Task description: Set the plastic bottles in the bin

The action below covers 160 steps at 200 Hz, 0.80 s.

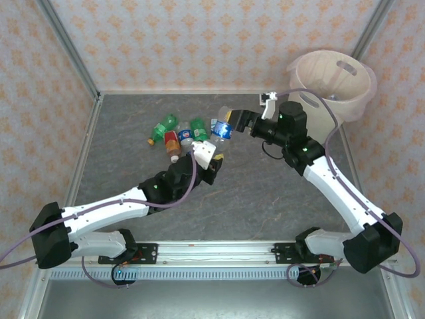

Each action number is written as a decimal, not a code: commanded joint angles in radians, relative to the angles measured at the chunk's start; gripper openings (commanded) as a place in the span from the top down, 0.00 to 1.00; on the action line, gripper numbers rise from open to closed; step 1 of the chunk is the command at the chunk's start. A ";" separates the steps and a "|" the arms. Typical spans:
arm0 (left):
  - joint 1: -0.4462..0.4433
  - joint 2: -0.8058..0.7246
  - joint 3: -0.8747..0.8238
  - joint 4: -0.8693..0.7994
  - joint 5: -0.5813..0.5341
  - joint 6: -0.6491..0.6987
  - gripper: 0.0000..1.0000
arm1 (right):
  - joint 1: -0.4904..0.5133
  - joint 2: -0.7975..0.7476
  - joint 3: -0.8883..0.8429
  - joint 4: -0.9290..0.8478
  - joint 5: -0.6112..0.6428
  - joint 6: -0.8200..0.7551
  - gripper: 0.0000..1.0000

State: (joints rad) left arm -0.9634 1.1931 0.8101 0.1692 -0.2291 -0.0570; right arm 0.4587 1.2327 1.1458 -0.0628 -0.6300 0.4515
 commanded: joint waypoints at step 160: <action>-0.038 0.071 0.069 -0.009 -0.063 0.045 0.74 | 0.018 0.022 -0.004 -0.091 -0.076 -0.060 0.31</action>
State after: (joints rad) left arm -0.9936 1.2633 0.8398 0.1688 -0.2741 -0.0273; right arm 0.4706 1.2846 1.1553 -0.1509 -0.6746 0.3977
